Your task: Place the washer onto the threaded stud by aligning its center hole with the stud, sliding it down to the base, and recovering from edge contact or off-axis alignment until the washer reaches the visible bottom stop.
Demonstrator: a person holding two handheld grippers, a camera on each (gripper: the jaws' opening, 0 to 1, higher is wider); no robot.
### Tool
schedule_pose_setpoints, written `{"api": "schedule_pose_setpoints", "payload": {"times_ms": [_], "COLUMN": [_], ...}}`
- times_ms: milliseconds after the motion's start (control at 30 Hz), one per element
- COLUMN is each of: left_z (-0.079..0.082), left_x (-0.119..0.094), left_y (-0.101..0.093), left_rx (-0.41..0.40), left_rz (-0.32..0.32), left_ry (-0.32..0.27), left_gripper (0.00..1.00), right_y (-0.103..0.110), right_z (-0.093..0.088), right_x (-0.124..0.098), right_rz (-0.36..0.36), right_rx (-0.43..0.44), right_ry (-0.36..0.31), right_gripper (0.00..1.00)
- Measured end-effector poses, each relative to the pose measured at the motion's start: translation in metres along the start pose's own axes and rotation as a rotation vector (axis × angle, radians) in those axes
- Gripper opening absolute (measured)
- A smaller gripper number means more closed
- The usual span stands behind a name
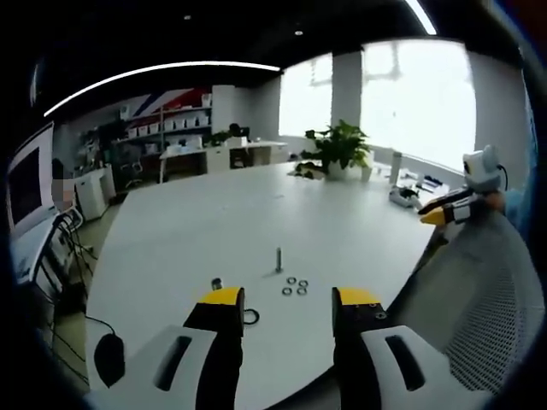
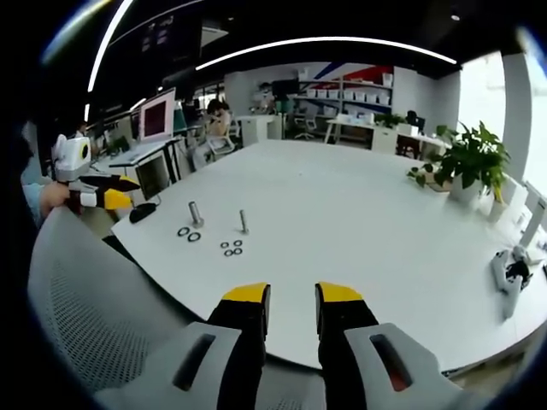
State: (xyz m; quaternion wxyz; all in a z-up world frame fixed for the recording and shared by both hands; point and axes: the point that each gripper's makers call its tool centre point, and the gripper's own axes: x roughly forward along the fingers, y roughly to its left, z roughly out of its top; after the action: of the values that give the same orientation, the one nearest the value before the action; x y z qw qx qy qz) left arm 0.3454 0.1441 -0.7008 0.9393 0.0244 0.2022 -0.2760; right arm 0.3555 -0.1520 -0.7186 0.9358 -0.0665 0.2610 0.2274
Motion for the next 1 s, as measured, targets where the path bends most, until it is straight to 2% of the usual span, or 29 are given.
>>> {"api": "schedule_pose_setpoints", "payload": {"times_ms": [67,133,267,400,533,1000], "left_z": [0.001,-0.003,-0.011,-0.022,-0.031,-0.052], "left_x": [0.002,0.004,0.009,0.016,0.025,0.055], "left_y": [-0.002,-0.003,0.002,0.013,0.029,0.075], "left_rx": [-0.021,-0.018,0.031,0.081,0.120,0.119], "left_rz": [-0.029,-0.047,-0.076,-0.101,-0.103,-0.094], "left_ry": [0.001,0.031,0.089,0.163,0.210,0.296], "left_gripper": [0.39,0.39,0.35,0.35,0.35,0.34], "right_y": [-0.001,-0.001,0.000,-0.001,-0.001,-0.003], "right_z": [0.001,0.001,0.001,0.001,0.000,-0.005], "right_x": [0.000,0.000,0.000,0.000,0.000,0.002], "right_rz": [-0.004,-0.006,-0.005,-0.009,-0.009,-0.022], "right_rx": [0.002,0.005,0.006,0.010,0.012,0.026], "right_ry": [-0.004,-0.008,-0.001,-0.003,0.004,0.040], "right_gripper": [0.23,0.23,0.23,0.23,0.23,0.22]}}
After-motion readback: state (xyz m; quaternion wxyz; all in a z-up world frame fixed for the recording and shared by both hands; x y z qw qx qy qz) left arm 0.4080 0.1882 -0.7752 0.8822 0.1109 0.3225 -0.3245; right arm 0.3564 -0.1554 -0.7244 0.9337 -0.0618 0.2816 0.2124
